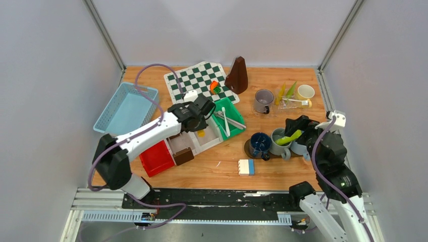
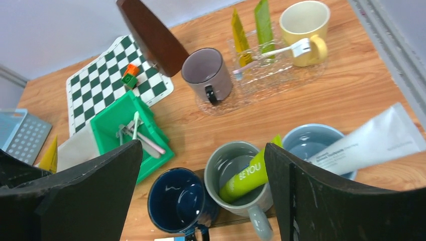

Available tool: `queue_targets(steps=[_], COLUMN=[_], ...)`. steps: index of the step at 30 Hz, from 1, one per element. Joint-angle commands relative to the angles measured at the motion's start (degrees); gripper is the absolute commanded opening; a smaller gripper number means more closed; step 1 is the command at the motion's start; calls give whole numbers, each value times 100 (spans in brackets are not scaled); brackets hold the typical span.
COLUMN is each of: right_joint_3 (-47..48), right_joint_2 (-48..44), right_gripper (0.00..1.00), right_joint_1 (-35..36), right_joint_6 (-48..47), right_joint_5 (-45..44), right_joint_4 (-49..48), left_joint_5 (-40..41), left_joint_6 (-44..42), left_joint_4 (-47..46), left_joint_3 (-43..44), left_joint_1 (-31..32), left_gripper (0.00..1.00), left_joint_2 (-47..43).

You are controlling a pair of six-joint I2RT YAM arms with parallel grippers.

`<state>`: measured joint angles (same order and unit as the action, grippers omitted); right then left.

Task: Prepare toiletry sets of a toothbrush and toothpaste on the tray
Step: Pick up the toothpaste from the storage box.

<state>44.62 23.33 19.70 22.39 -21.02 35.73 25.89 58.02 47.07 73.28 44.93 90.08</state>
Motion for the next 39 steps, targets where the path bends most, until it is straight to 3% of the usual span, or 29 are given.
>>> queue_targets(steps=[1,10,19,28,39], right_joint_3=[362,765,966,1055,995], right_joint_2=[445,1253,1792,1996,2305], right_gripper=[93,92,91,91,91], right_joint_1=[-10,-10,-10,-8,-9], right_joint_6=[144,571,1017,1366,1784], right_joint_5=[810,1957,2860,3272,3513], right_joint_4=[-306,-455,-622,-831,-1132], left_joint_5=[255,654,682,554,626], left_joint_6=[-504,-2464,-4402,-5398,-6277], left_joint_4=[-1109,-3117,-5097,-6015,-6449], left_joint_3=[-452,-1386,-2048,-2152,-1957], left_joint_1=[91,632,1589,2310,2948], left_gripper=[9,9,10,11,13], left_joint_2=[-930,-2051,-2295,-1929,-1404])
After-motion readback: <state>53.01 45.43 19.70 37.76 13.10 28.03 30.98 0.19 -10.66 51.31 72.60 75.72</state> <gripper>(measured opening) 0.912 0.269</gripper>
